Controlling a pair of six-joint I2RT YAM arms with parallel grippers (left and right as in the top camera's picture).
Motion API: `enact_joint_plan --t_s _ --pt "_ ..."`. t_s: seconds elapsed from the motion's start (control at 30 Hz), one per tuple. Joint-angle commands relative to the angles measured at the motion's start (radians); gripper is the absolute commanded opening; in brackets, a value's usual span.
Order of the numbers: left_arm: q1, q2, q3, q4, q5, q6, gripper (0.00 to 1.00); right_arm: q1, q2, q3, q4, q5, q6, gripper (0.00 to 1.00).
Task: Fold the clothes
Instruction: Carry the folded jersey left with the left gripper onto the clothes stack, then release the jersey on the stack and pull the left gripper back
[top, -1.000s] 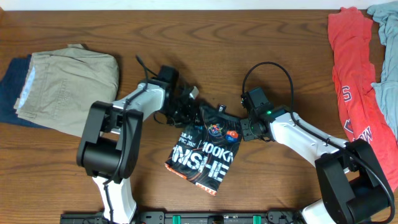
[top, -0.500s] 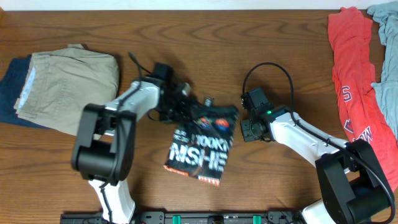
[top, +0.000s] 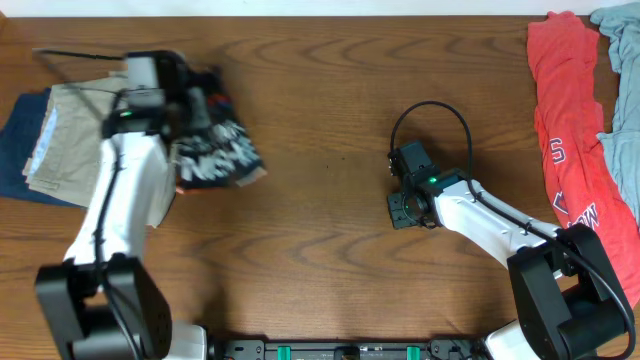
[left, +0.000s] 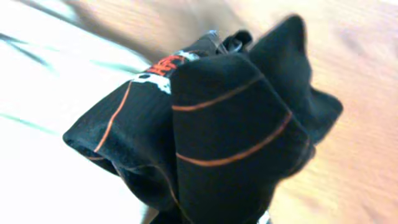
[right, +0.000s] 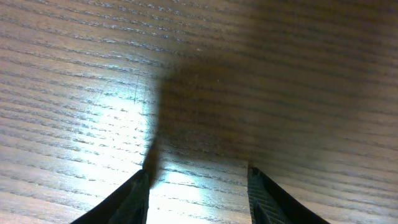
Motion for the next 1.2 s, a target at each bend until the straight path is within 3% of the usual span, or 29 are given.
enact_joint_plan --t_s 0.0,0.4,0.6,0.7,0.8,0.83,0.87,0.9,0.93,0.97,1.17 --pt "0.099 -0.041 0.021 0.059 -0.108 -0.003 0.06 -0.010 0.009 -0.011 -0.010 0.019 -0.008 0.49" --pt "0.389 0.009 0.019 0.097 -0.106 -0.095 0.06 -0.010 0.009 -0.011 -0.011 0.018 -0.001 0.49" --pt "0.427 0.056 0.019 0.111 -0.103 -0.097 0.07 -0.010 0.009 -0.011 -0.018 0.018 -0.001 0.49" --pt "0.429 0.082 0.019 0.116 -0.104 -0.097 0.16 -0.010 0.009 -0.011 -0.018 0.018 -0.001 0.50" --pt "0.429 0.106 0.019 0.121 -0.105 -0.096 0.17 -0.010 0.009 -0.011 -0.019 0.018 -0.001 0.50" --pt "0.429 0.111 0.019 0.125 -0.105 -0.096 0.26 -0.010 0.009 -0.011 -0.020 0.018 -0.001 0.50" --pt "0.429 0.112 0.019 0.129 -0.109 -0.096 0.41 -0.010 0.009 -0.011 -0.022 0.018 -0.001 0.50" --pt "0.430 0.113 0.020 0.130 -0.121 -0.096 0.60 -0.010 0.009 -0.011 -0.023 0.018 -0.001 0.50" --pt "0.430 0.112 0.020 0.132 -0.143 -0.096 0.87 -0.010 0.009 -0.011 -0.026 0.018 -0.001 0.50" --pt "0.433 0.111 0.020 0.133 -0.173 -0.096 0.98 -0.010 0.009 -0.011 -0.026 0.018 -0.001 0.50" --pt "0.467 0.062 0.021 0.118 -0.265 -0.101 0.98 -0.010 0.009 -0.011 -0.033 0.019 -0.001 0.53"
